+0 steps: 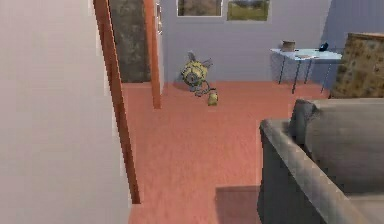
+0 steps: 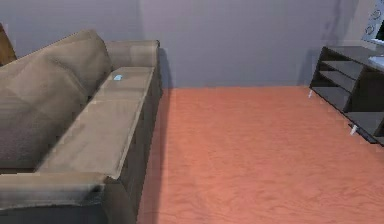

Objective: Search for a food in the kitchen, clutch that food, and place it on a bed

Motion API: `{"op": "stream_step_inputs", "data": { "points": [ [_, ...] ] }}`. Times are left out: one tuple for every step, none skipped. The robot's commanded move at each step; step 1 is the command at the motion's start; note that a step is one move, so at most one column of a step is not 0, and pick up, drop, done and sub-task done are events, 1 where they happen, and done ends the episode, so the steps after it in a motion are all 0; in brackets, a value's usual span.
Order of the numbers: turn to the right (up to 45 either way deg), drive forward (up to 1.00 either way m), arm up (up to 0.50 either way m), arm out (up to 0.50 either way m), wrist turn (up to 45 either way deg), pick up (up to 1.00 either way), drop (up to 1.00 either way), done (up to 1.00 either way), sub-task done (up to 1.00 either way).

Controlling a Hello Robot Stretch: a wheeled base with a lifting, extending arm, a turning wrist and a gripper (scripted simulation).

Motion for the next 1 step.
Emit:
{"op": "stream_step_inputs", "data": {
  "points": [
    [0.0, 1.00, 0.00, 0.00, 0.0, 0.00, 0.00, 0.00, 0.00]
  ]
}}
